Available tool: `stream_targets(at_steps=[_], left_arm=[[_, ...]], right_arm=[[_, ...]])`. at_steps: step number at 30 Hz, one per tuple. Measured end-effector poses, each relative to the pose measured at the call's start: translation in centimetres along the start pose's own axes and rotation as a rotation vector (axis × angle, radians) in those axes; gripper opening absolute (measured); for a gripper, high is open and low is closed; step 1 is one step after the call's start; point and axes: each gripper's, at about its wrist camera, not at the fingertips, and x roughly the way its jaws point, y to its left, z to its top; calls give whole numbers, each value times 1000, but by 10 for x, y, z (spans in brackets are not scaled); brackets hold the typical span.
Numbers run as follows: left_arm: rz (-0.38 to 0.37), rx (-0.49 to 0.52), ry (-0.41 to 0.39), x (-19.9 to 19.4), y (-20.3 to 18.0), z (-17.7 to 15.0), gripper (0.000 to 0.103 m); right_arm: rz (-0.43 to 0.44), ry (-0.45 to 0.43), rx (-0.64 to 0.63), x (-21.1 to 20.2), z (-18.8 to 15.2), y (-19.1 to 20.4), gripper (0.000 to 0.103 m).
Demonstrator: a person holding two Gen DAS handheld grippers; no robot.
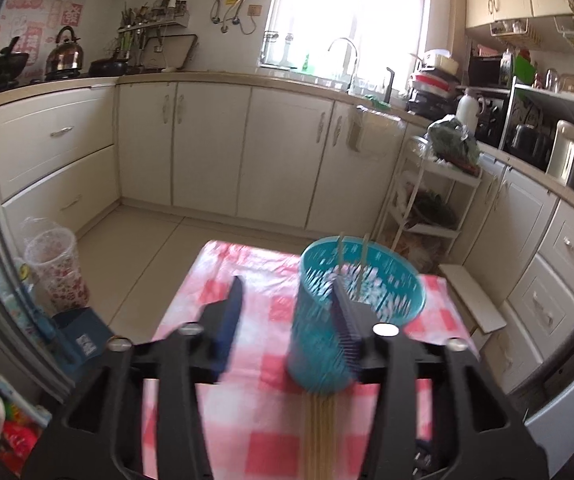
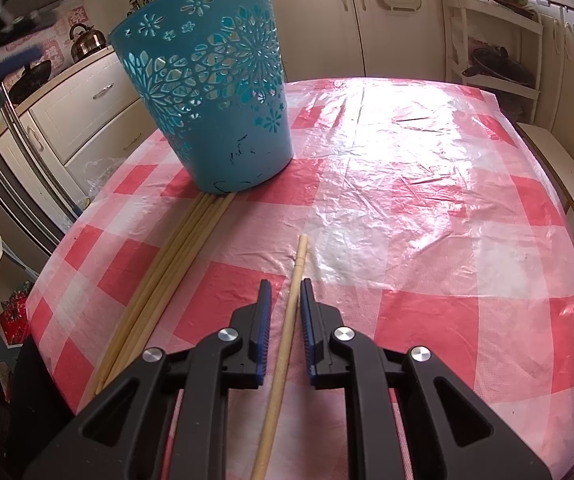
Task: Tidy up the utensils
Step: 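Raise the left gripper's stick over the teal cup and open to drop it, then raise the right gripper's stick over the teal cup and open to drop it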
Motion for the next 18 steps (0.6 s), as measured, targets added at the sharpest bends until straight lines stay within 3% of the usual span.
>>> stream_targets(at_steps=[4, 9, 14, 18], left_arm=[[20, -3, 75, -19, 15, -34, 60], [30, -31, 157, -27, 32, -63, 61], [28, -48, 176, -40, 46, -75, 61], [45, -39, 171, -48, 52, -78, 66]], right_arm=[[-66, 0, -57, 1, -1, 11, 13], [-144, -2, -135, 3, -2, 24, 8], [-133, 0, -109, 1, -3, 18, 7], [-171, 26, -141, 0, -4, 22, 7]])
